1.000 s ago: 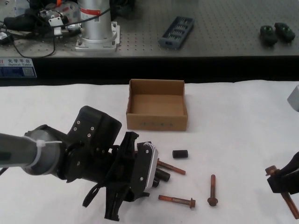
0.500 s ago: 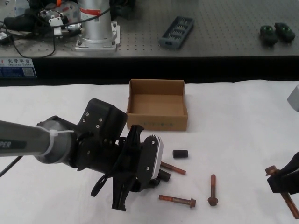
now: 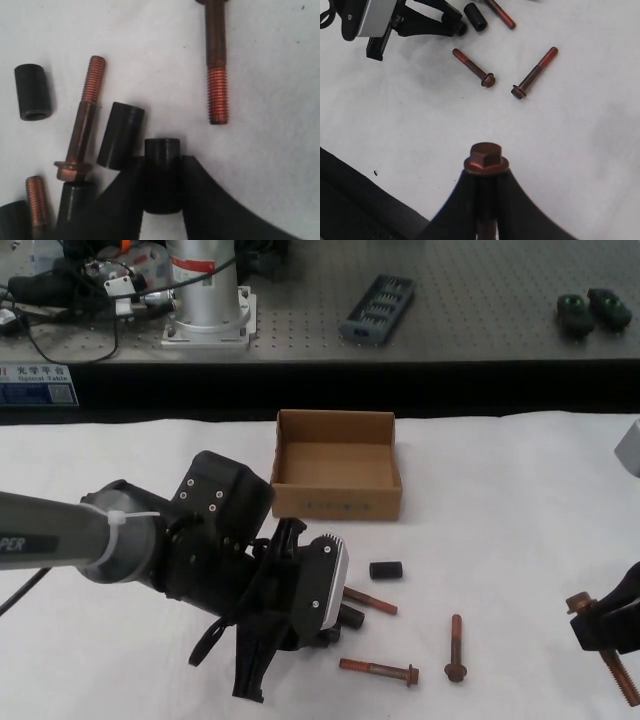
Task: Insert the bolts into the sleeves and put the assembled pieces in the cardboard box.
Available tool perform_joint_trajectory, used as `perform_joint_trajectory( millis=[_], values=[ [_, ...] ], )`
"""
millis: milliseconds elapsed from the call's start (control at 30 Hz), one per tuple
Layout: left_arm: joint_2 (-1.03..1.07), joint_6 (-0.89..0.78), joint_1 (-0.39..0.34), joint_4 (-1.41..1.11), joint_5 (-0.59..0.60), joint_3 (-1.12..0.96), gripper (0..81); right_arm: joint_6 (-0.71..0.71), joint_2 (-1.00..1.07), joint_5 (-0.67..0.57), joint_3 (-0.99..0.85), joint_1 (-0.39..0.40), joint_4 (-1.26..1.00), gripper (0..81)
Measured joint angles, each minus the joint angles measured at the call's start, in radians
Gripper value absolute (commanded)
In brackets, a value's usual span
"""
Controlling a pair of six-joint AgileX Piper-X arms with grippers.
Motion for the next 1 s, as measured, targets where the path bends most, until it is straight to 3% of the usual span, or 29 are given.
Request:
perform_joint_trajectory(
  millis=[133,300,467,733,1000],
  values=[
    [0.0,0.0,0.0,0.021,0.002,-0.003,17.7,0.0,0.0,0.0,0.0,0.0,0.0,2.6],
    [-0.002,0.0,-0.003,0.035,-0.012,-0.005,0.5,0.0,0.0,0.0,0.0,0.0,-0.006,2.6],
    [-0.045,-0.047,-0.047,0.091,-0.178,-0.011,0.6,0.0,0.0,0.0,0.0,0.0,-0.005,2.6],
    [-0.207,-0.349,-0.082,0.243,-0.26,-0.002,0.6,0.047,0.0,-0.069,0.0,0.0,-0.046,2.6],
    [-0.495,-0.732,-0.093,0.35,-0.261,-0.002,0.6,0.38,0.002,-0.208,0.0,0.0,-0.426,2.6]
  ],
)
